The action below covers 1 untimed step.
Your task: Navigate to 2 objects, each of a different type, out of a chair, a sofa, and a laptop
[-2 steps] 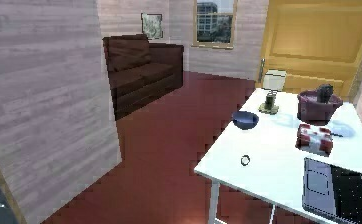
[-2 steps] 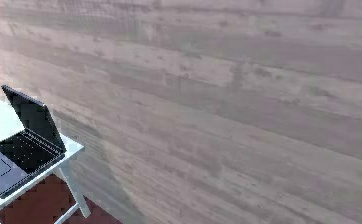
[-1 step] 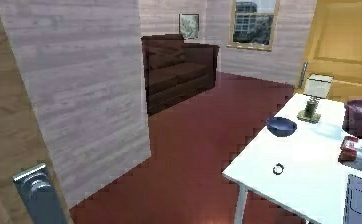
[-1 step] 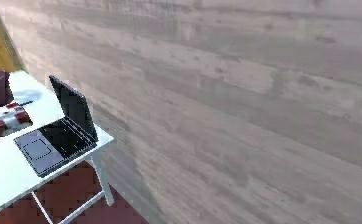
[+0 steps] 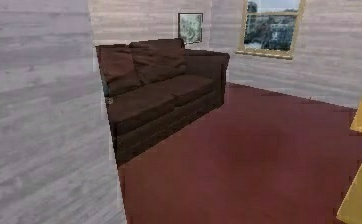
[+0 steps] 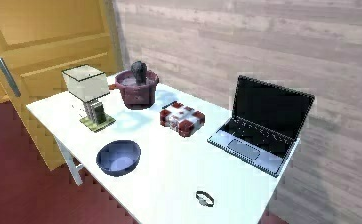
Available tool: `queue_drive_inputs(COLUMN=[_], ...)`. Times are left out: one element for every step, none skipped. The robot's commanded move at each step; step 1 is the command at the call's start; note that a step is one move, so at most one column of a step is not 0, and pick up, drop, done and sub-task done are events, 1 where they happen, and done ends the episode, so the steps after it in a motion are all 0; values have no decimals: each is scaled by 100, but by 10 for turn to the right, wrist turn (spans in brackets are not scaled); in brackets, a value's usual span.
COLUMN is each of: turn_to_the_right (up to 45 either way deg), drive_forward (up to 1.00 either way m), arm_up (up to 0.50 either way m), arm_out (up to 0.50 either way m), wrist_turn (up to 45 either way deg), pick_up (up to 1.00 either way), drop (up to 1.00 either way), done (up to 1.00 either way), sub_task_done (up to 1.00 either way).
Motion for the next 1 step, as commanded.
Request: queue_drive_inputs(turn_to_the_right=[-30], drive_forward=[0], arm_up=[0], arm_out=[0], wrist_turn=[0], pick_up=[0], drop=[0], done=[0], sub_task_done=[0])
